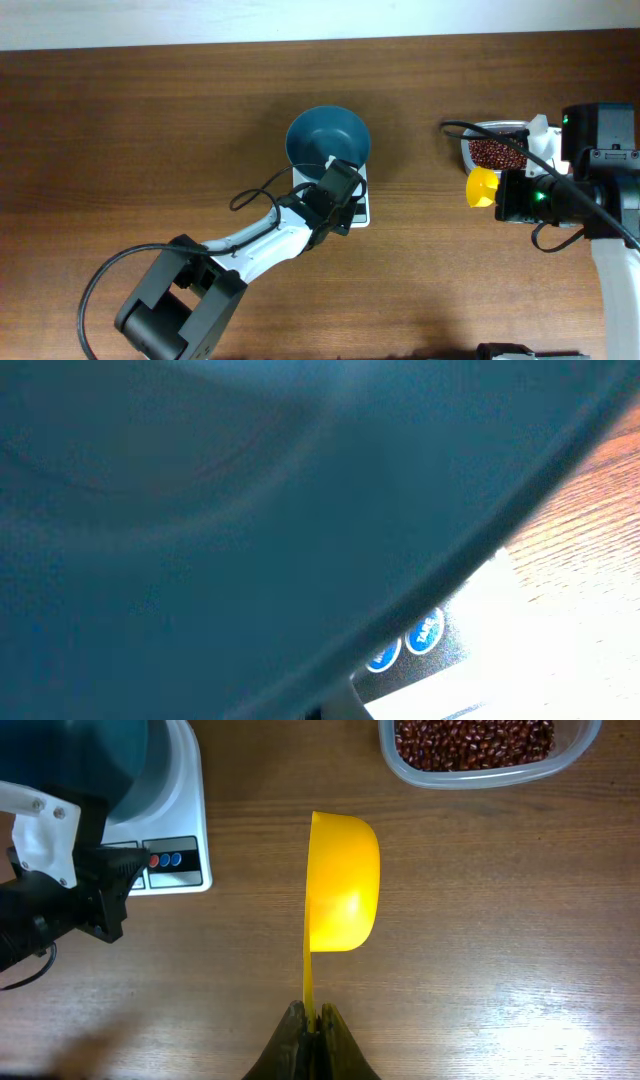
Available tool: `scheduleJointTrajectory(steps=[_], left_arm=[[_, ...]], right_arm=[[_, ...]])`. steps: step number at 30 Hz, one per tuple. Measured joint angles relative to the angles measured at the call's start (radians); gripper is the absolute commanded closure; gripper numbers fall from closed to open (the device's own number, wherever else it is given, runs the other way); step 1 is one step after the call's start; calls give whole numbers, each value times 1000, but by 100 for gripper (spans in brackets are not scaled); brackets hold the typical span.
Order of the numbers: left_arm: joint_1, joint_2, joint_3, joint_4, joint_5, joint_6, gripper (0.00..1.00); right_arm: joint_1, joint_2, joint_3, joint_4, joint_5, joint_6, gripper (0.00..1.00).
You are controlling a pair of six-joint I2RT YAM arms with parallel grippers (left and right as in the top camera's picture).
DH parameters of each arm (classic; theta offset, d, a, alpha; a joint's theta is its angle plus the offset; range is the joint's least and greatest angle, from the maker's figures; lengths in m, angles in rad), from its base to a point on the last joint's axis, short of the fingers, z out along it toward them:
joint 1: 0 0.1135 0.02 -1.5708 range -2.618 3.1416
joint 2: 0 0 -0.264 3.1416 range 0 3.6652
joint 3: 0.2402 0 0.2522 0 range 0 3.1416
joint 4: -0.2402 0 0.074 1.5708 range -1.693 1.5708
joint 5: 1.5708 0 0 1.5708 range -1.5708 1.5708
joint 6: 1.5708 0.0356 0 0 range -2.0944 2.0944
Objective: Scoop item into bowl and weigh 50g on scale
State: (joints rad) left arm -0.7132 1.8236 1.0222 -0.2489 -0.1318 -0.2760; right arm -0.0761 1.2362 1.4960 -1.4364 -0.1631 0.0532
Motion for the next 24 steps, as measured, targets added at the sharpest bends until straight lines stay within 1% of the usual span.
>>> scheduleJointTrajectory(steps=[14,16,24], left_arm=[[0,0,0,1,0,0,100],[0,0,0,2,1,-15,100],[0,0,0,3,46,-39,100]], right_arm=[[0,0,0,0,0,0,96],[0,0,0,0,0,0,96],[0,0,0,0,0,0,96]])
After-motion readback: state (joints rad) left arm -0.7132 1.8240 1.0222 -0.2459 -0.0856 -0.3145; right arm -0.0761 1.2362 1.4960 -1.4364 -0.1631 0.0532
